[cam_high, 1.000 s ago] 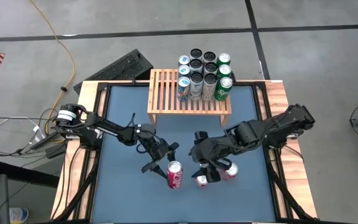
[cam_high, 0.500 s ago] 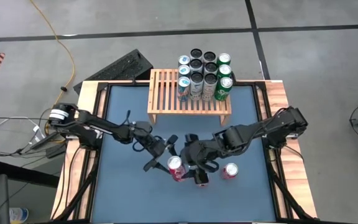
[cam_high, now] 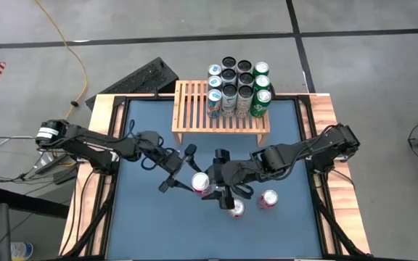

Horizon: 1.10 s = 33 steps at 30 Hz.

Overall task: Place canned beverage on shelf
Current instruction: Put the left red soda can on the shelf

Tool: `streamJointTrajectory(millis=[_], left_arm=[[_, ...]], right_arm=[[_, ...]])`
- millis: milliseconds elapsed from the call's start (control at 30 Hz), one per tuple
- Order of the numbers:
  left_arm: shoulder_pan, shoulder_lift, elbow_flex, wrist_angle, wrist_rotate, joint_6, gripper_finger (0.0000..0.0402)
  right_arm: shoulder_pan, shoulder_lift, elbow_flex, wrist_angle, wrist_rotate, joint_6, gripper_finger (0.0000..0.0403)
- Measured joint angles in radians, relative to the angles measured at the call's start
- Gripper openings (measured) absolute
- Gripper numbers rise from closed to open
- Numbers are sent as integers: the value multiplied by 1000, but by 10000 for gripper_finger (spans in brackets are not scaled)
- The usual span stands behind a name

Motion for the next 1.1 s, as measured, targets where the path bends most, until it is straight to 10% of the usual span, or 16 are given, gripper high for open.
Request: streamJointTrajectory(millis=[833,1100], left_arm=[[15,-78,-1,22,-126,-134,260],[-27,-207,9,-243,-559,-89,259]], right_arm=[[12,0,-1,109,281,6,210],[14,4,-7,55,541,239,210]])
